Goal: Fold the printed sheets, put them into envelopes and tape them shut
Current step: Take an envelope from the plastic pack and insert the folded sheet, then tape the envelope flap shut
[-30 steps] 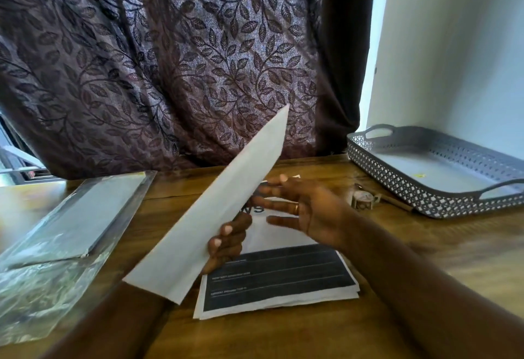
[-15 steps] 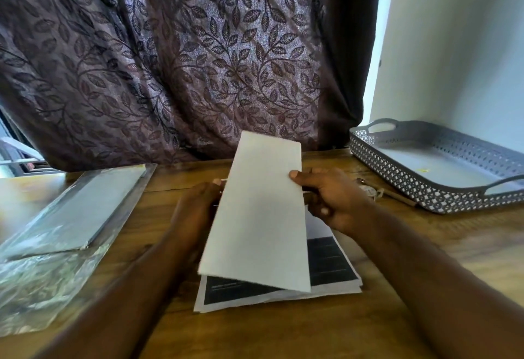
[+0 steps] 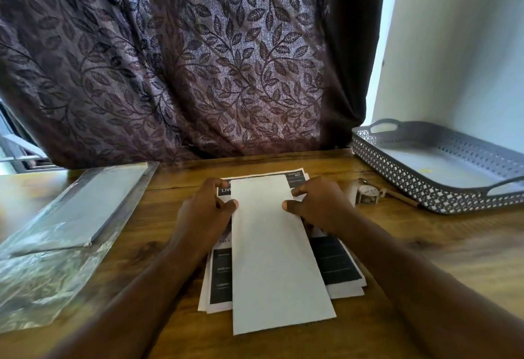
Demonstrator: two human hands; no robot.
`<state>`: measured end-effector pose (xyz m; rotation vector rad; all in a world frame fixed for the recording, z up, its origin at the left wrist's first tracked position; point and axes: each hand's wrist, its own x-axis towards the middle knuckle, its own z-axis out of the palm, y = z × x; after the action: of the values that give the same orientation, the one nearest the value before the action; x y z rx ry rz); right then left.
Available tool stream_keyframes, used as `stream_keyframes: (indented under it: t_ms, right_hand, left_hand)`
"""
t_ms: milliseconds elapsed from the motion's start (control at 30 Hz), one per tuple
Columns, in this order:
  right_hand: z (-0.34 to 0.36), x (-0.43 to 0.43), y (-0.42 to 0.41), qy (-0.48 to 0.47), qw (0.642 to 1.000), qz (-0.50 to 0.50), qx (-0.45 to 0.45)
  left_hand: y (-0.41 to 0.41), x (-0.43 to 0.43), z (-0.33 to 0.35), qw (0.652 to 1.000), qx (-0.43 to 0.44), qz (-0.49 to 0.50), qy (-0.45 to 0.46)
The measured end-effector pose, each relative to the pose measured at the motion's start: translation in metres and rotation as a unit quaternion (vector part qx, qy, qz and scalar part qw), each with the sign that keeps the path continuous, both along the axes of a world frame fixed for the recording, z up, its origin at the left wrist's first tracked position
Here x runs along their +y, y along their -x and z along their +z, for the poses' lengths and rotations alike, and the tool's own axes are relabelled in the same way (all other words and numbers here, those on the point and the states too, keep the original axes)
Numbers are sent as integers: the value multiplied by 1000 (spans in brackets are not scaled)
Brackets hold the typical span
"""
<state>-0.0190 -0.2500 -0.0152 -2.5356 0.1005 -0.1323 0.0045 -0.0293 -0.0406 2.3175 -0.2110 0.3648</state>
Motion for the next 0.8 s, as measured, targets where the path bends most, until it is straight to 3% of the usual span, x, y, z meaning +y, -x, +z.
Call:
stream_keyframes:
  t_ms: [133,300,500,700,800]
  right_hand:
    - [-4,4,-1,94,995,12,-41]
    - [-4,-11,-5,86,994,16,-68]
    - [20,-79,4,114,967,-186,-133]
    - [14,-105,8,163,968,-191,0]
    - [3,-103,0,164,969,-183,0]
  left_hand:
    - [-3,-1,-4,999,3,-9,-53]
    - [-6,2,-5,978,-72,44,-192]
    - [-3,1,-5,976,-62,34,-204]
    - [-1,-3,-4,979,-60,31,-194]
    - [-2,0,-4,981,-59,32,-183]
